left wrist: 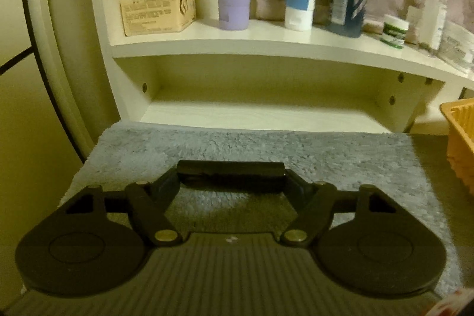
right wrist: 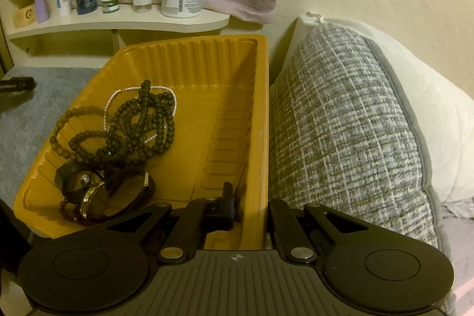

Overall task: Organize jewelry
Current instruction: 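Move the left tool to the black rectangular case and grasp it, then drop the black case into the tray with left tool while right tool sets tray down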

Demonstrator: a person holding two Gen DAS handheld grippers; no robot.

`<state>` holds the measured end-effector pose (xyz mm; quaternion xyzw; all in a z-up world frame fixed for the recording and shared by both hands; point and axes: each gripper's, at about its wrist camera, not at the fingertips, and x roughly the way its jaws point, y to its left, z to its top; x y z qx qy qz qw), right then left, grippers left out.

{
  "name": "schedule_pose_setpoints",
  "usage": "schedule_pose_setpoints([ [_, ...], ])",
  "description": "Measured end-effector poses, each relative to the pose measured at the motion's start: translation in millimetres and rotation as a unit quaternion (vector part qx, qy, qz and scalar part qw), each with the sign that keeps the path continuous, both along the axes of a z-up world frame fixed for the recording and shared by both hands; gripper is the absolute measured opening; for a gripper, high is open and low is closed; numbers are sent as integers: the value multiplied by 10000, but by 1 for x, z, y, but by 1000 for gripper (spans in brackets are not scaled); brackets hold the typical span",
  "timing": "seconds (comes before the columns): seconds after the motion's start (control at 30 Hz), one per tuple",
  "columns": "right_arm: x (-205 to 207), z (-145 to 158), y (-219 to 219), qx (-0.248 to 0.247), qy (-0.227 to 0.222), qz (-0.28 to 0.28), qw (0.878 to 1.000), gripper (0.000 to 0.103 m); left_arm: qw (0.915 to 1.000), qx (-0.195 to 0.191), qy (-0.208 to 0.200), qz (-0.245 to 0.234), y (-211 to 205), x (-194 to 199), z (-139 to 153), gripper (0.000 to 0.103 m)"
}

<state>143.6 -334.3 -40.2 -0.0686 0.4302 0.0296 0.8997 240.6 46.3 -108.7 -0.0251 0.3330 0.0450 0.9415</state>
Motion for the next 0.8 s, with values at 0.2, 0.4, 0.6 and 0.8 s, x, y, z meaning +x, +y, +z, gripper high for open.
schedule_pose_setpoints([
  [0.2, 2, -8, -17, 484, 14, -167, 9987, 5, 9992, -94, -116, -377, -17, -24, 23, 73],
  [0.4, 2, -17, -31, 865, 6, -295, 9958, 5, 9944, -270, -245, -994, -47, -45, 53, 73],
  [0.6, -4, -20, -38, 1000, -128, -259, 9946, 5, 9826, -488, -309, -1767, -89, -57, 77, 73],
  [0.8, -15, -20, -54, 1571, -284, -433, 9862, 5, 9668, -417, -406, -2490, -132, -67, 93, 73],
])
